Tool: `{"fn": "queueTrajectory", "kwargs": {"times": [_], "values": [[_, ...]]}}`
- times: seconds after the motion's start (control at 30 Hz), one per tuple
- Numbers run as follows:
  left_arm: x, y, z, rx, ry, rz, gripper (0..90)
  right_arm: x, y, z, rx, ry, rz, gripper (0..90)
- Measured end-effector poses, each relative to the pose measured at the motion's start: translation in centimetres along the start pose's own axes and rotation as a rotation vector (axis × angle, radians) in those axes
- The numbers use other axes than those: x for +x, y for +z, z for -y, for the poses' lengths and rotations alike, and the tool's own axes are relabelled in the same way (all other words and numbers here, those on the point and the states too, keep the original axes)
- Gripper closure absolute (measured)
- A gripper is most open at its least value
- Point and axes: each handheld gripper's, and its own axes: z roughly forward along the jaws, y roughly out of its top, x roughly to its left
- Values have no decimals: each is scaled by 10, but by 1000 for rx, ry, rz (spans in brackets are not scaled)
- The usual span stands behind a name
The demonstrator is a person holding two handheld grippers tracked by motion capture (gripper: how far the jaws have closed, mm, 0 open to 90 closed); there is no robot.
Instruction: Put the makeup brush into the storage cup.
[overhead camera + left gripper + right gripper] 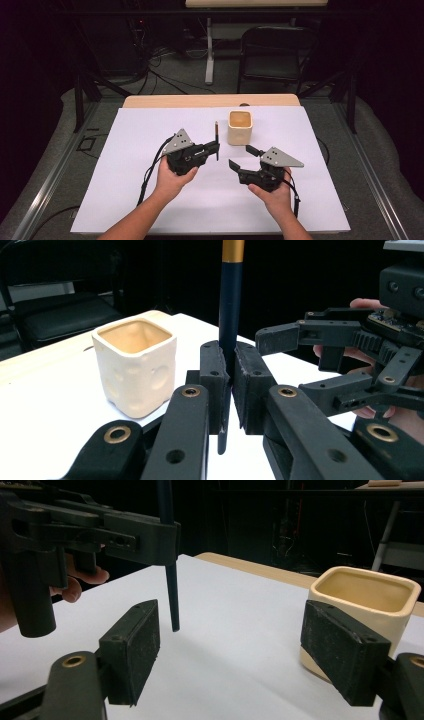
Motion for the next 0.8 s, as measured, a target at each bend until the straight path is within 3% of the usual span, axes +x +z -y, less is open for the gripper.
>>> {"fn": "queueTrajectory", "kwargs": {"times": [0.33,0.8], "values": [[-2,2,2,6,11,-2,837,1,-3,-9,-7,-15,-13,237],[-12,12,10,30,23,12,837,5,-8,-19,-30,-3,-38,360]]}}
